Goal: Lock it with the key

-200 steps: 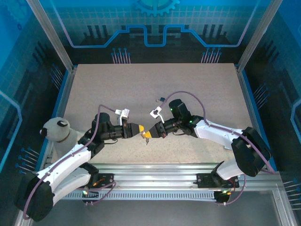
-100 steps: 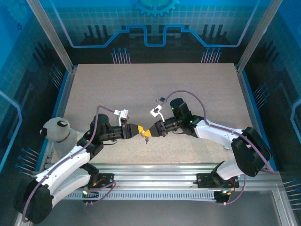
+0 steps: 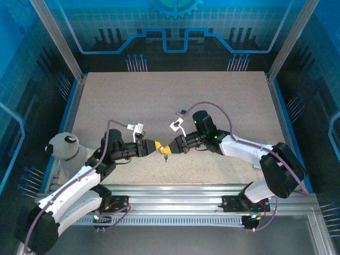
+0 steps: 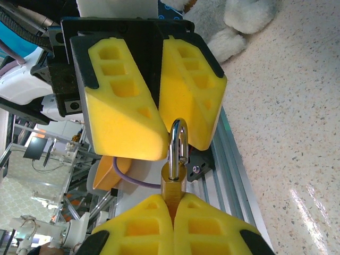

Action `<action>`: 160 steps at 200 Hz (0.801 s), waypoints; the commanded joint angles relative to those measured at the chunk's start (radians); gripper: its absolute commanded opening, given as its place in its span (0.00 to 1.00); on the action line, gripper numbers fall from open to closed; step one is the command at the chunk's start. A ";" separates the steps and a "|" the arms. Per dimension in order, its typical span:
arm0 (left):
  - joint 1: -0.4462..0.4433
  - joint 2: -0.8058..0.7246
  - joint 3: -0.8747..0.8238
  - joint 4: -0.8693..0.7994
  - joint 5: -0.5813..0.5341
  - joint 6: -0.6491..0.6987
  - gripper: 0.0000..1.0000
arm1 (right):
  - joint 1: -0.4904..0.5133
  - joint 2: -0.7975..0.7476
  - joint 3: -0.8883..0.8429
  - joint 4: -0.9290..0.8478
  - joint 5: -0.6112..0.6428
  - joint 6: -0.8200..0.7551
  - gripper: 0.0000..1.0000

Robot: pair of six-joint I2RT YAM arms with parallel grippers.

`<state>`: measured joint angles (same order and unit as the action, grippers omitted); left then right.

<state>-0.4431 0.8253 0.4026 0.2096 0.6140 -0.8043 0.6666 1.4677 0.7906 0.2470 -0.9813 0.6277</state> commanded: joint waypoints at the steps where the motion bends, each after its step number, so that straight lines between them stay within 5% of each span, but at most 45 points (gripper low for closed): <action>1: 0.007 -0.019 -0.013 -0.019 -0.014 0.030 0.24 | 0.005 0.014 0.011 -0.003 -0.034 -0.017 0.00; 160: 0.010 -0.015 -0.015 -0.012 -0.008 0.027 0.14 | 0.011 0.011 0.013 -0.011 -0.040 -0.022 0.00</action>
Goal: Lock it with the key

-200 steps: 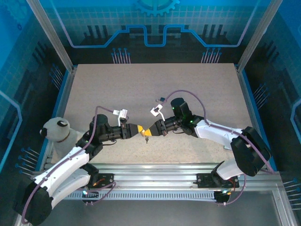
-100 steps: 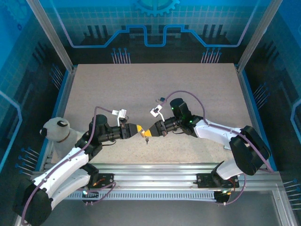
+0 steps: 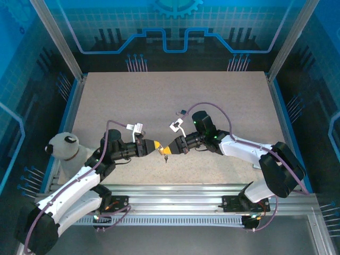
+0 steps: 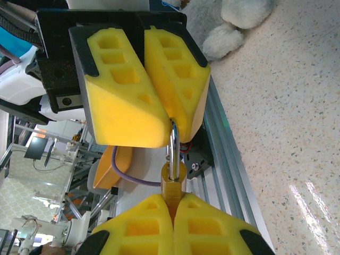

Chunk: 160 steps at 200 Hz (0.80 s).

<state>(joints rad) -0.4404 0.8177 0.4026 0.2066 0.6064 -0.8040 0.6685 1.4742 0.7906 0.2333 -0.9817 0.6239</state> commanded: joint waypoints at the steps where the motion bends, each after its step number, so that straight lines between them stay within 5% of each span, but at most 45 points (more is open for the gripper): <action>1: 0.008 -0.009 -0.015 -0.009 0.000 0.027 0.14 | 0.009 0.005 0.013 0.003 -0.039 -0.018 0.00; 160: 0.008 0.005 -0.011 -0.029 -0.013 0.043 0.00 | 0.010 0.019 -0.006 0.149 -0.125 0.078 0.00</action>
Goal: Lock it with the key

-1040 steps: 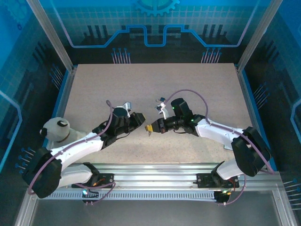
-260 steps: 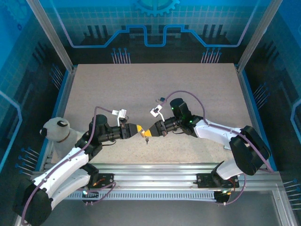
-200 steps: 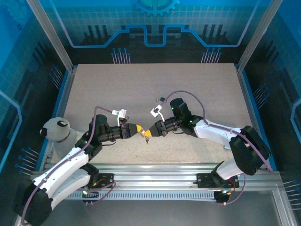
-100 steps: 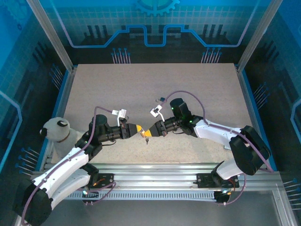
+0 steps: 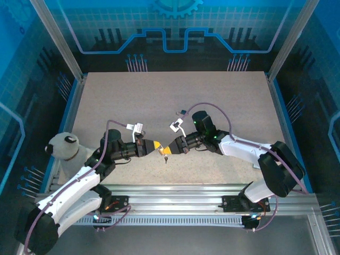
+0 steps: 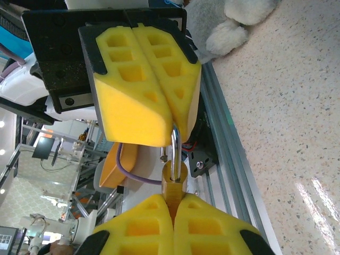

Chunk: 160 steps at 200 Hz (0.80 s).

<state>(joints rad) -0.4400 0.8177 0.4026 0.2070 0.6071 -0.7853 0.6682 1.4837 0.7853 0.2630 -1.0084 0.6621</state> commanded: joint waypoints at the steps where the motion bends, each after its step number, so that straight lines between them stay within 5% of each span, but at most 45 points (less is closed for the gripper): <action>1: 0.008 0.005 -0.010 -0.029 -0.015 0.024 0.00 | 0.011 0.011 0.000 0.120 -0.099 0.043 0.00; 160: 0.006 -0.038 -0.078 0.074 0.006 -0.032 0.00 | -0.026 0.068 -0.047 0.520 -0.128 0.325 0.00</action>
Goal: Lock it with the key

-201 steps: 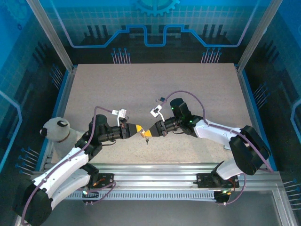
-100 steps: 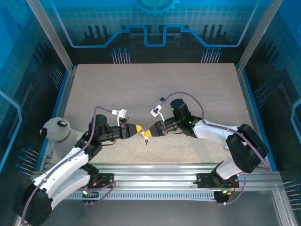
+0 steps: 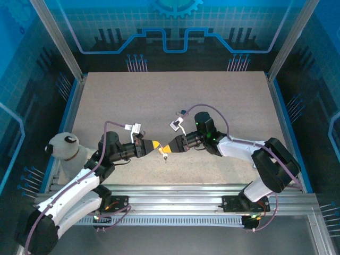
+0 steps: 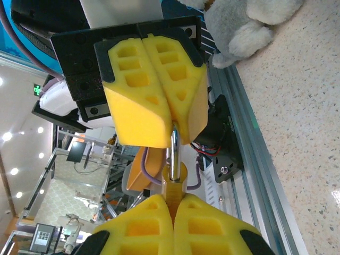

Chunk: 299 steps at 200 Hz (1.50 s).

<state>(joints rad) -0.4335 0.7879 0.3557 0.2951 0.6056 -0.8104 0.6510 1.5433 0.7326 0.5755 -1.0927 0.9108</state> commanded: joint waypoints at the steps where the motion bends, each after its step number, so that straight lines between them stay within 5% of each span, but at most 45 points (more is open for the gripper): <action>1: -0.001 -0.008 -0.032 -0.014 0.008 -0.007 0.00 | -0.009 0.009 0.006 0.209 -0.044 0.079 0.00; 115: -0.026 -0.019 -0.093 0.098 0.005 -0.068 0.00 | -0.015 0.006 0.058 0.113 0.082 0.047 0.00; 299: -0.059 -0.013 -0.141 0.168 -0.004 -0.089 0.00 | -0.031 0.072 0.141 0.226 0.114 0.143 0.00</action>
<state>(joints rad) -0.4397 0.7692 0.2634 0.5106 0.4778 -0.8928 0.6388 1.6081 0.7925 0.6598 -1.0821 1.0340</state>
